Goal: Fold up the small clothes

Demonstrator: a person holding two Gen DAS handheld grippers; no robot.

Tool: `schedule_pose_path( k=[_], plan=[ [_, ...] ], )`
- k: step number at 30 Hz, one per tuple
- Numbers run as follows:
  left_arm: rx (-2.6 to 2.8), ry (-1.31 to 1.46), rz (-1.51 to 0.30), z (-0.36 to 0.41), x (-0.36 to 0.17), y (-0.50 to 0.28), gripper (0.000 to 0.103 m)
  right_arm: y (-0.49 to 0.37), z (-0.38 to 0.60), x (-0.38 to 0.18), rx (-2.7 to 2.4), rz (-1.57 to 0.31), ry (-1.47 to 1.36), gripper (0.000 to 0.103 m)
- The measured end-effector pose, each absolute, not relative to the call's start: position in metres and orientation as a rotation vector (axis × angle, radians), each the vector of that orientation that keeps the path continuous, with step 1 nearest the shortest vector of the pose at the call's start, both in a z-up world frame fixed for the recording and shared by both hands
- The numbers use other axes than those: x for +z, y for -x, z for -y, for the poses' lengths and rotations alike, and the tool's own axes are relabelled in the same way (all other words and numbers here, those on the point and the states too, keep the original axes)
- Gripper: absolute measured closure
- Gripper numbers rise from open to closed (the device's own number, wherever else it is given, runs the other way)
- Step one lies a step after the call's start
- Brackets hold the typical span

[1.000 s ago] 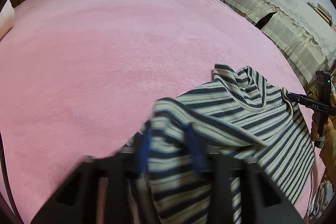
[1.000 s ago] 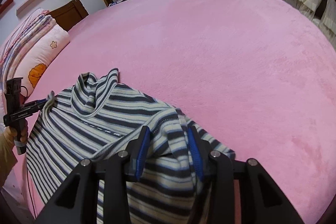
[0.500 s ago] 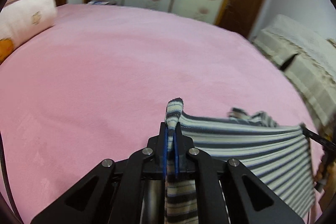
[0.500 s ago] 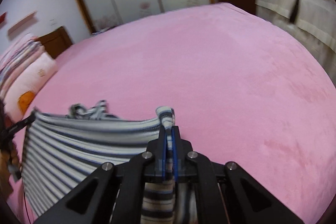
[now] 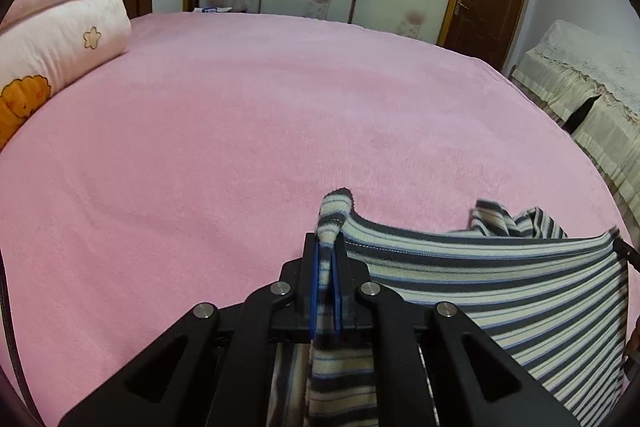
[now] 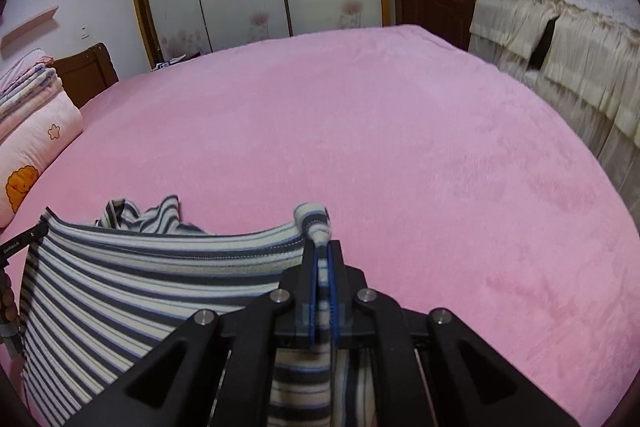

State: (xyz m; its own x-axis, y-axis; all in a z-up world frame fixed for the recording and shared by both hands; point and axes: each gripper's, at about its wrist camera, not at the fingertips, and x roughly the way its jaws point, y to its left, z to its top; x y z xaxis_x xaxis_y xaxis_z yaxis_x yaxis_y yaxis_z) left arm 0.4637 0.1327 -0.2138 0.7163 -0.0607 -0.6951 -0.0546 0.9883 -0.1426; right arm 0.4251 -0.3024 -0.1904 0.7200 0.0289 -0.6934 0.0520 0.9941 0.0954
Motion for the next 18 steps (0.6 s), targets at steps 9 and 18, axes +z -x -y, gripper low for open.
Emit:
schedule_pose_path(
  k=[9, 18],
  plan=[
    [0.072, 0.15, -0.777, -0.131, -0.231, -0.467, 0.099, -0.438, 0.301, -0.216, -0.094, -0.814, -0.06, 0.099],
    [0.12, 0.115, -0.889, -0.123, -0.239, -0.483, 0.07, -0.445, 0.297, -0.217, -0.109, -0.895, -0.019, 0.081]
  ],
)
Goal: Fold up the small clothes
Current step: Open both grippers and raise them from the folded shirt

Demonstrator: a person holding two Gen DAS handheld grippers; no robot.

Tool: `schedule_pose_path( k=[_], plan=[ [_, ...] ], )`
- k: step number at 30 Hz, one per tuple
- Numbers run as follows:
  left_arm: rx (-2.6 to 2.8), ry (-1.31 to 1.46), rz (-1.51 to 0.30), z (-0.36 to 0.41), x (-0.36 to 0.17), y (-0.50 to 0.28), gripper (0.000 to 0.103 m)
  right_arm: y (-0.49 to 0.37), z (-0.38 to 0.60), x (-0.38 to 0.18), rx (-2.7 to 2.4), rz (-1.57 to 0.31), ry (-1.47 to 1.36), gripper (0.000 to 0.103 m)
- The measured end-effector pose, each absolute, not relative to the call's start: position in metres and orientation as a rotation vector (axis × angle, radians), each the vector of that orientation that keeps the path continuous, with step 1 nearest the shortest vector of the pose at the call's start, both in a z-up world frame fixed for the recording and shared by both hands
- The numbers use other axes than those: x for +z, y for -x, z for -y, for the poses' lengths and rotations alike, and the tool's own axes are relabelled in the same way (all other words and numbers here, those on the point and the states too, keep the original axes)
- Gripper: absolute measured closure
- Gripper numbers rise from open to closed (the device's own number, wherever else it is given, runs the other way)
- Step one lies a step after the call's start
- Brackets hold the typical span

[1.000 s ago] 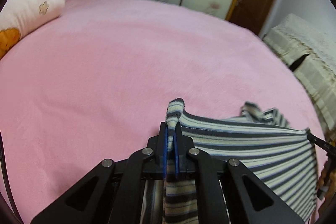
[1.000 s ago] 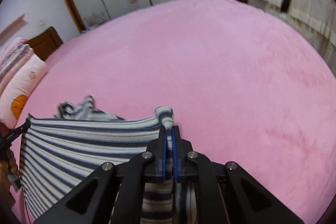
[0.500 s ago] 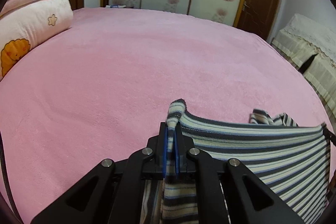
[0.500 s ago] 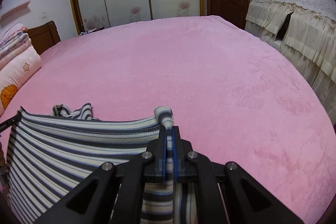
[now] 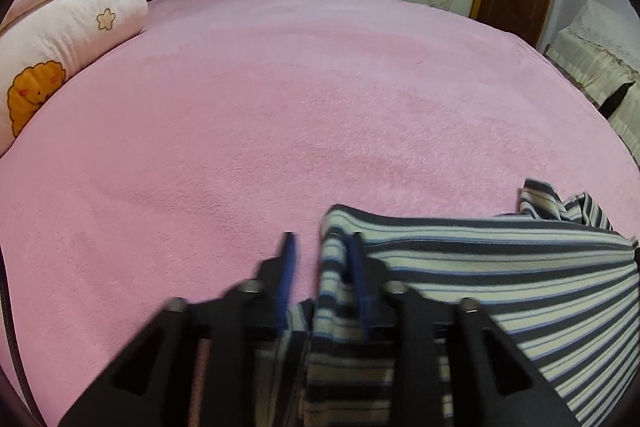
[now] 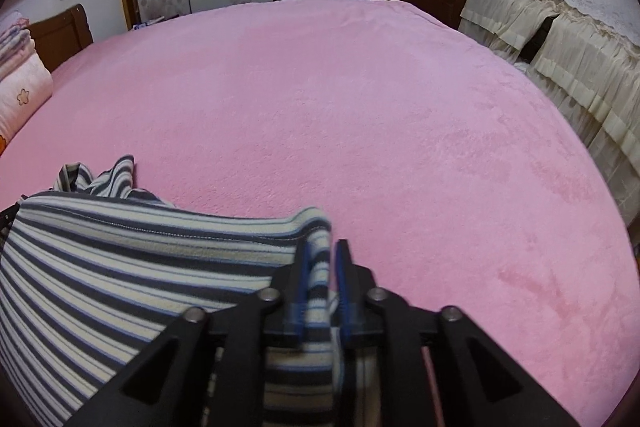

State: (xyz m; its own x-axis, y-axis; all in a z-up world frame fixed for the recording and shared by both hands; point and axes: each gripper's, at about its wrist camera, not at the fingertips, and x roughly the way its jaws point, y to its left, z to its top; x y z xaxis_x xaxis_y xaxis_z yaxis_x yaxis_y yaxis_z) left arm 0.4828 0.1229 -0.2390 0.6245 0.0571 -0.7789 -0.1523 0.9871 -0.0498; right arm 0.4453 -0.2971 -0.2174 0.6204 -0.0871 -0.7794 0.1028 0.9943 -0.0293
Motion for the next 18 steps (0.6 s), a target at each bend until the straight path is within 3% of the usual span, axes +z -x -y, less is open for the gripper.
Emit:
schedule_pose_path(
  k=[2, 8, 18],
  plan=[
    [0.127, 0.122, -0.89, -0.123, -0.231, -0.48, 0.055, -0.441, 0.297, -0.209, -0.124, -0.889, -0.032, 0.066],
    [0.101, 0.152, -0.92, -0.118, -0.199, -0.454, 0.035, -0.414, 0.293, -0.168, -0.08, -0.859, -0.099, 0.065],
    [0.071, 0.021, -0.892, -0.097, -0.119, -0.391, 0.019, -0.364, 0.269, -0.091, -0.029, -0.843, -0.132, 0.065]
  ],
)
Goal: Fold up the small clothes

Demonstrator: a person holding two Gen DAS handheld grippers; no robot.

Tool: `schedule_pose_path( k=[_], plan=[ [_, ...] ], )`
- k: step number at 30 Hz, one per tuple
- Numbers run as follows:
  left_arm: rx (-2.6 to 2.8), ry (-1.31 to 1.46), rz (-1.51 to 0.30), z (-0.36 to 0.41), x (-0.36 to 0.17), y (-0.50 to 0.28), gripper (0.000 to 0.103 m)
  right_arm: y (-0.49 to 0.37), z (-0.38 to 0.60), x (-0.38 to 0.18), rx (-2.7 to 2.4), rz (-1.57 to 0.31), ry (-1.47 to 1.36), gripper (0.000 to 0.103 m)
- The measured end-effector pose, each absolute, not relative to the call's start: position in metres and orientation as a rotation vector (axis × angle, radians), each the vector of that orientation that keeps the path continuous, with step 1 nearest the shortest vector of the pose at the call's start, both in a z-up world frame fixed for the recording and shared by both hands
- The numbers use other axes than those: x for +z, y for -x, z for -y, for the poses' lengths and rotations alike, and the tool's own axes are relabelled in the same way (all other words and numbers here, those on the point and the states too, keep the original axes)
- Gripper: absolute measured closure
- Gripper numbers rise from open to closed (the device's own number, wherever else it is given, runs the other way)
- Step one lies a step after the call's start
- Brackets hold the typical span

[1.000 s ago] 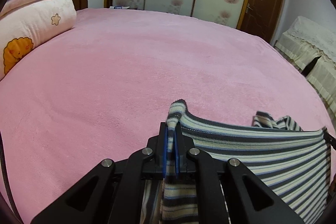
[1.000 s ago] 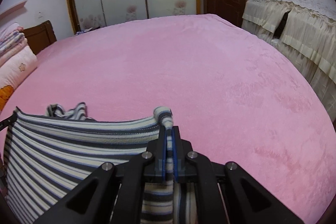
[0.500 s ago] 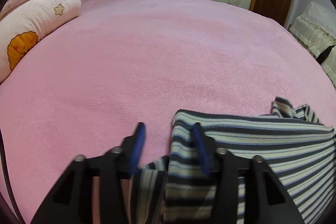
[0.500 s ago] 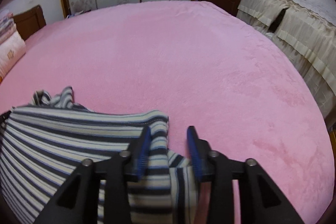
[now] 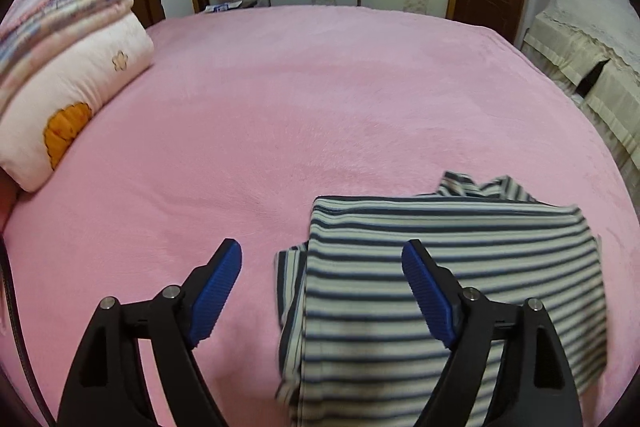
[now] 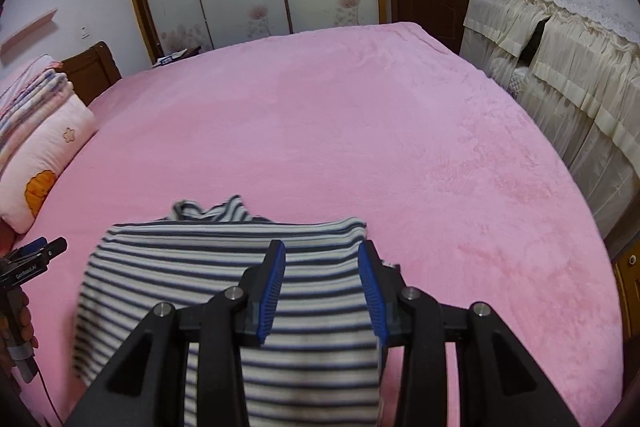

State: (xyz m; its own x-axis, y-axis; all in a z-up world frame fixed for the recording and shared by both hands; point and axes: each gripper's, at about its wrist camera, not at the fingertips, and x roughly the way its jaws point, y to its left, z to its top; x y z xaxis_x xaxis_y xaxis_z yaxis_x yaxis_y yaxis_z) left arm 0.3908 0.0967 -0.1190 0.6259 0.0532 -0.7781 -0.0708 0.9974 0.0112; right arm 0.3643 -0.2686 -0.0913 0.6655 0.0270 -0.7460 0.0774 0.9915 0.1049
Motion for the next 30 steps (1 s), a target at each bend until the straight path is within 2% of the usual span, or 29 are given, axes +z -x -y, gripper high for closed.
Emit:
schedule_pose_path(
  k=[5, 12, 16, 23, 30],
  plan=[
    [0.035, 0.038, -0.849, -0.093, -0.07, -0.35, 0.01, -0.332, 0.255, -0.059, -0.022, -0.832, -0.124, 0.065],
    [-0.03, 0.097, -0.831, -0.097, -0.028, -0.289, 0.01, -0.285, 0.233, -0.029, 0.045, -0.827, -0.109, 0.065],
    [-0.056, 0.094, -0.834, -0.094, -0.022, -0.257, 0.01, -0.261, 0.22, -0.026, 0.107, -0.838, -0.125, 0.065],
    [-0.067, 0.174, -0.852, -0.101, -0.049, -0.206, 0.01, -0.224, 0.197, -0.045, 0.127, -0.814, -0.118, 0.065],
    [-0.052, 0.431, -0.872, -0.118, -0.128, -0.172, 0.01, -0.205, 0.185, -0.097, 0.105, -0.802, -0.171, 0.065]
  ],
)
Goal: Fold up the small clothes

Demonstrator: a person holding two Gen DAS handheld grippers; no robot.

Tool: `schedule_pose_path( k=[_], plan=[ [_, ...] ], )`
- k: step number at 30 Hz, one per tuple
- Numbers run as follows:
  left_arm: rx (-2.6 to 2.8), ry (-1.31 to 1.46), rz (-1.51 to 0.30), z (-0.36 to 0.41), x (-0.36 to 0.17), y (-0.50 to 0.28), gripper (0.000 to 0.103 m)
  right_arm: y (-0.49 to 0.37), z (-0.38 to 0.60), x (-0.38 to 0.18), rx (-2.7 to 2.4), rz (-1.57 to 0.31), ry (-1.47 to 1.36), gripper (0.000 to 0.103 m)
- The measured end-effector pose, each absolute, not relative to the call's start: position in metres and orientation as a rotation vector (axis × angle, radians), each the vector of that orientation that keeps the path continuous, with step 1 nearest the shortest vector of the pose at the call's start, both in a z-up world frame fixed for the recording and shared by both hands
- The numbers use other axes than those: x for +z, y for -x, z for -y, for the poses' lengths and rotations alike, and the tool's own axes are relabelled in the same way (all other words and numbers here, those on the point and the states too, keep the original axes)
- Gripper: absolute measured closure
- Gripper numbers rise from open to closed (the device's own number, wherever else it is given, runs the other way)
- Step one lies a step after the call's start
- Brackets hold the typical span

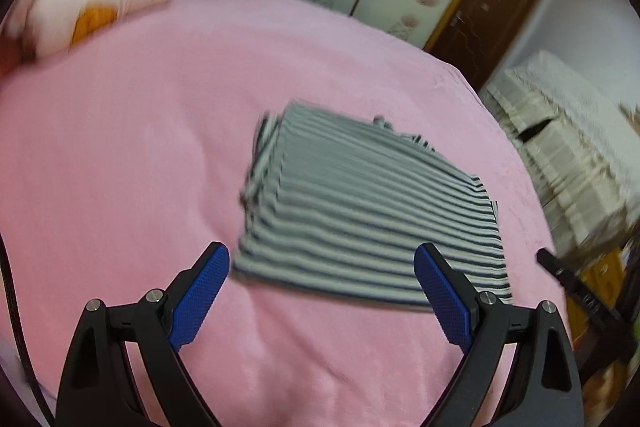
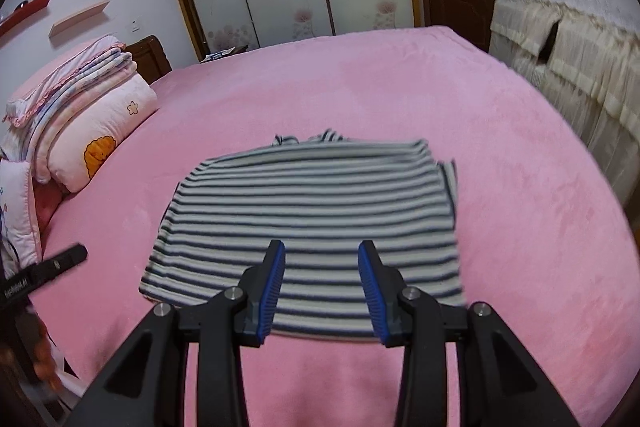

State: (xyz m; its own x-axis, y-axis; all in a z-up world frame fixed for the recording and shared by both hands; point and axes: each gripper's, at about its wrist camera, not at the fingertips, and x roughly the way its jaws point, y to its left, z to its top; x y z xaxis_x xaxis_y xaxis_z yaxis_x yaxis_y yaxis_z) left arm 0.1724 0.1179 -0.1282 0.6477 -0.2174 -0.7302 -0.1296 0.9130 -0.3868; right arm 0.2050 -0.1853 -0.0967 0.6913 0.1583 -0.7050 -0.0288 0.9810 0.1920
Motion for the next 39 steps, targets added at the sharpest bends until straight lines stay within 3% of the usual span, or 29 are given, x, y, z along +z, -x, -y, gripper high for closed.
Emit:
schedule_pose_path(
  k=[12, 21, 24, 26, 29, 32, 35, 39],
  plan=[
    [-0.052, 0.844, -0.941, -0.136, -0.255, -0.169, 0.01, -0.198, 0.155, -0.181, 0.102, -0.848, -0.173, 0.065],
    [0.011, 0.839, -0.866, -0.145, -0.27, -0.195, 0.011, -0.21, 0.165, -0.203, 0.054, -0.845, -0.128, 0.065],
    [0.095, 0.827, -0.902, -0.153, -0.273, -0.209, 0.027, -0.22, 0.19, -0.213, 0.011, -0.868, -0.147, 0.065],
    [0.15, 0.82, -0.928, -0.16, -0.274, -0.211, 0.048, -0.227, 0.21, -0.222, -0.026, -0.901, -0.167, 0.067],
    [0.199, 0.817, -0.945, -0.17, -0.28, -0.212, 0.064, -0.23, 0.239, -0.231, -0.059, -0.93, -0.212, 0.082],
    [0.209, 0.816, -0.942, -0.172, -0.281, -0.211, 0.069, -0.225, 0.265, -0.231, -0.102, -0.926, -0.24, 0.089],
    [0.218, 0.775, -0.945, -0.168, -0.28, -0.213, 0.069, -0.219, 0.285, -0.233, -0.116, -0.926, -0.273, 0.102],
    [0.226, 0.767, -0.944, -0.168, -0.28, -0.215, 0.069, -0.213, 0.295, -0.233, -0.125, -0.923, -0.28, 0.103]
  ],
)
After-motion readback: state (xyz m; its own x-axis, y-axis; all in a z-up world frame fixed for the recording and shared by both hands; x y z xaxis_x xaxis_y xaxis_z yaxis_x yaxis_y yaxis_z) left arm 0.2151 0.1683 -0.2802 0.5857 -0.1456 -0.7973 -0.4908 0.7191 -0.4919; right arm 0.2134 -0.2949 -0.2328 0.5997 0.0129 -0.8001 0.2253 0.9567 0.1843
